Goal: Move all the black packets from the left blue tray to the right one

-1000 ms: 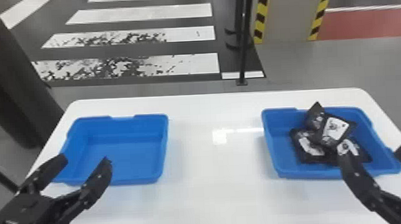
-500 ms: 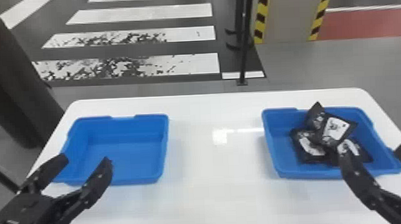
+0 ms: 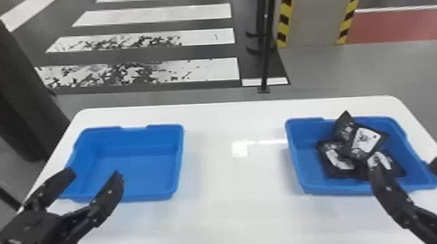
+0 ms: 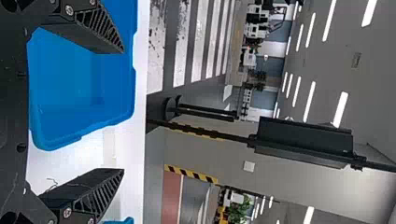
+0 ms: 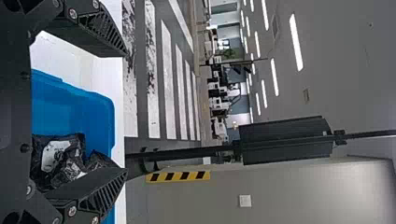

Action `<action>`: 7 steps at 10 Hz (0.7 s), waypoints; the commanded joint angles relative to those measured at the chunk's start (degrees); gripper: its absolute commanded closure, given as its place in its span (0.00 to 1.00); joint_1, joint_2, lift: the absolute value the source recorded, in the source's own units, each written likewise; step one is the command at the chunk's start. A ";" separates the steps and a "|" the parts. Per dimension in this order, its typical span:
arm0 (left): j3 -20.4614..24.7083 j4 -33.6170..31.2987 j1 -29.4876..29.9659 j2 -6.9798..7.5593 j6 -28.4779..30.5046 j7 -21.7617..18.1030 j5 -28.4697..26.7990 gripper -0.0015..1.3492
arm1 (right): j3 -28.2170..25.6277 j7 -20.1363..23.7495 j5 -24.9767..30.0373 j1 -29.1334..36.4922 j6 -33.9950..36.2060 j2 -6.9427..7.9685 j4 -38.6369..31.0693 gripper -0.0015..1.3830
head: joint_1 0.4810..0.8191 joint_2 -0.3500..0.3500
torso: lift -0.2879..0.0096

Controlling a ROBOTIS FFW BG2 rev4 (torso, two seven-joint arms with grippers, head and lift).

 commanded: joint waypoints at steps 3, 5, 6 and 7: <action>-0.05 0.00 0.00 0.00 0.28 0.00 -0.01 0.10 | 0.23 0.07 -0.43 -0.20 0.00 -0.08 0.31 0.11 | 0.63 0.56 | 0.50; -0.05 0.00 0.14 0.00 0.42 -0.09 -0.01 0.10 | 0.23 0.07 -0.55 -0.20 0.00 -0.08 0.45 0.11 | 0.63 0.56 | 0.50; 0.06 0.14 0.14 0.00 0.42 0.00 -0.01 0.10 | 0.23 0.07 -0.55 -0.20 0.00 -0.08 0.45 0.11 | 0.63 0.56 | 0.50; -0.05 0.14 0.14 0.00 0.42 0.00 0.11 0.10 | 0.23 0.07 -0.55 -0.20 0.00 -0.08 0.45 0.11 | 0.63 0.56 | 0.50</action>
